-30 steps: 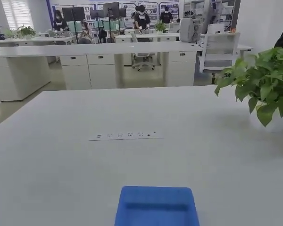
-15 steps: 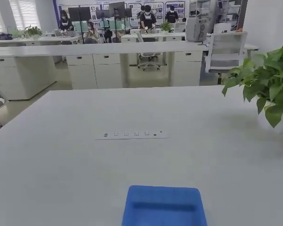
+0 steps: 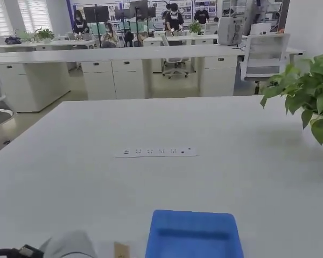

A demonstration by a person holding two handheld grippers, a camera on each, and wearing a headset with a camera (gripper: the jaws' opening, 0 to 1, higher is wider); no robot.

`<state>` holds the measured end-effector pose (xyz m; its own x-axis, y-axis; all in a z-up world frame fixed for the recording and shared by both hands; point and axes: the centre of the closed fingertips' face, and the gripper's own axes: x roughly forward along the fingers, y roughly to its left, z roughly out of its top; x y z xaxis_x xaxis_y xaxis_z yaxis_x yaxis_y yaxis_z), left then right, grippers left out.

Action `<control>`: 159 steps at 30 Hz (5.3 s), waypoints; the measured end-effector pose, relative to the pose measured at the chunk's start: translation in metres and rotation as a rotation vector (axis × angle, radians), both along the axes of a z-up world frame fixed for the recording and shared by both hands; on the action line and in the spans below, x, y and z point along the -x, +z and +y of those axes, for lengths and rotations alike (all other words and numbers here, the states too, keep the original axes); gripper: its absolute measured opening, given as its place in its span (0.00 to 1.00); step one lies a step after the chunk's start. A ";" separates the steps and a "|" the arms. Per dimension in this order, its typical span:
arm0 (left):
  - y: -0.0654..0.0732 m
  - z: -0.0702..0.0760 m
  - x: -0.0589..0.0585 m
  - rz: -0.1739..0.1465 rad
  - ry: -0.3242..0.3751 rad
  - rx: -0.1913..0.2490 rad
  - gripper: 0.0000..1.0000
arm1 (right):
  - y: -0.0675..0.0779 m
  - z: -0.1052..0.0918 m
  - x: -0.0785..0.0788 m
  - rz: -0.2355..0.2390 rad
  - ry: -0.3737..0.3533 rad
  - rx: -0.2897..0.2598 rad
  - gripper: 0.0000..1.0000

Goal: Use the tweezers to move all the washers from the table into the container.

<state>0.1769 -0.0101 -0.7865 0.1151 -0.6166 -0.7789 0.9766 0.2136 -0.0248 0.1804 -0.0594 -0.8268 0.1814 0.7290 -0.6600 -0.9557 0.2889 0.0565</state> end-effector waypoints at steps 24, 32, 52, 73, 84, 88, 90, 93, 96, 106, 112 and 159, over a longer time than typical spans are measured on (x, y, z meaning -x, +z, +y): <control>0.020 -0.013 -0.011 -0.054 -0.098 -0.019 0.00 | -0.019 0.036 -0.013 0.000 0.150 -0.033 0.06; 0.028 -0.014 -0.023 -0.068 -0.096 -0.045 0.00 | -0.011 0.040 -0.028 -0.036 0.091 -0.089 0.07; 0.026 -0.018 -0.032 -0.071 -0.145 -0.106 0.00 | -0.014 0.048 -0.033 -0.043 0.099 -0.111 0.07; 0.023 -0.023 -0.038 -0.049 -0.184 -0.148 0.00 | -0.019 0.043 -0.038 -0.005 0.069 -0.100 0.09; 0.022 -0.024 -0.040 0.015 -0.167 -0.145 0.00 | -0.001 0.054 -0.039 -0.024 0.063 -0.192 0.09; 0.013 -0.017 -0.040 0.040 -0.126 -0.126 0.00 | -0.001 0.052 -0.042 -0.005 0.048 -0.203 0.04; 0.009 -0.014 -0.041 0.049 -0.086 -0.098 0.00 | -0.001 0.052 -0.042 -0.007 0.048 -0.200 0.03; 0.009 -0.010 -0.042 0.075 0.006 -0.031 0.00 | -0.002 0.053 -0.042 -0.001 0.043 -0.201 0.03; 0.010 -0.004 -0.046 0.057 0.098 0.033 0.03 | -0.001 0.052 -0.045 0.027 0.016 -0.213 0.03; 0.010 0.015 -0.031 -0.010 0.350 0.230 0.35 | 0.000 0.045 -0.055 0.149 -0.106 -0.283 0.03; 0.016 0.023 -0.026 -0.073 0.477 0.336 0.56 | -0.001 0.043 -0.056 0.201 -0.140 -0.312 0.03; 0.038 0.081 -0.047 -0.350 0.835 0.505 0.86 | 0.078 -0.012 -0.146 0.233 -0.465 -0.627 0.03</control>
